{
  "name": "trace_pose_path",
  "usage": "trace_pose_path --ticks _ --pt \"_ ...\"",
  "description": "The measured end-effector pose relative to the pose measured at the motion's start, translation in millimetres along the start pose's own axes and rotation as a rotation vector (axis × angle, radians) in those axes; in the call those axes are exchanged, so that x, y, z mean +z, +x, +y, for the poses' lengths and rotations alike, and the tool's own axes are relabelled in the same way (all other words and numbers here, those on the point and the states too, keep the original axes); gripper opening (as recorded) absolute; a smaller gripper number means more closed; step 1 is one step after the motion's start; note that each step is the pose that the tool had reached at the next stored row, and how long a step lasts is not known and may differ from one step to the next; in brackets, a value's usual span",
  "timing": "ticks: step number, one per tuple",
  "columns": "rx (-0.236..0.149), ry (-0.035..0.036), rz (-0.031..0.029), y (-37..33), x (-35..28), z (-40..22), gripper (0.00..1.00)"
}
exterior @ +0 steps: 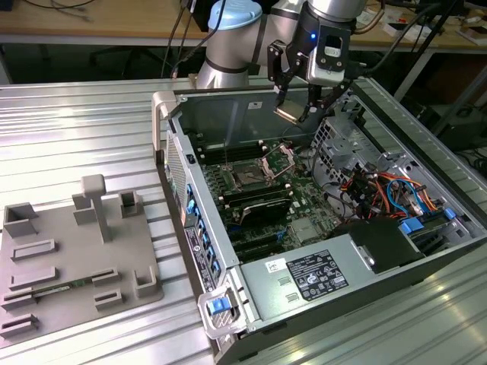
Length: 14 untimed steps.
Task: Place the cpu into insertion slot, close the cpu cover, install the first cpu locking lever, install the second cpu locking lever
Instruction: 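Place the cpu into insertion slot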
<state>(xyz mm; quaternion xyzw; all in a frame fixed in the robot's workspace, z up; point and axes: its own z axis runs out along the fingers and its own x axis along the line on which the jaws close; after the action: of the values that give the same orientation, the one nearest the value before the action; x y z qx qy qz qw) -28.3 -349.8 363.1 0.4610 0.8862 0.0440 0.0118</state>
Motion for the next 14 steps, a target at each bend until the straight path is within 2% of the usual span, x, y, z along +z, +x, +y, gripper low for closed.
trace_pose_path --ticks 12,14 --pt "0.18 -0.0033 -0.0164 0.0 1.1 -0.1 0.55" --pt "0.22 -0.004 -0.0201 0.0 1.2 -0.1 0.55"
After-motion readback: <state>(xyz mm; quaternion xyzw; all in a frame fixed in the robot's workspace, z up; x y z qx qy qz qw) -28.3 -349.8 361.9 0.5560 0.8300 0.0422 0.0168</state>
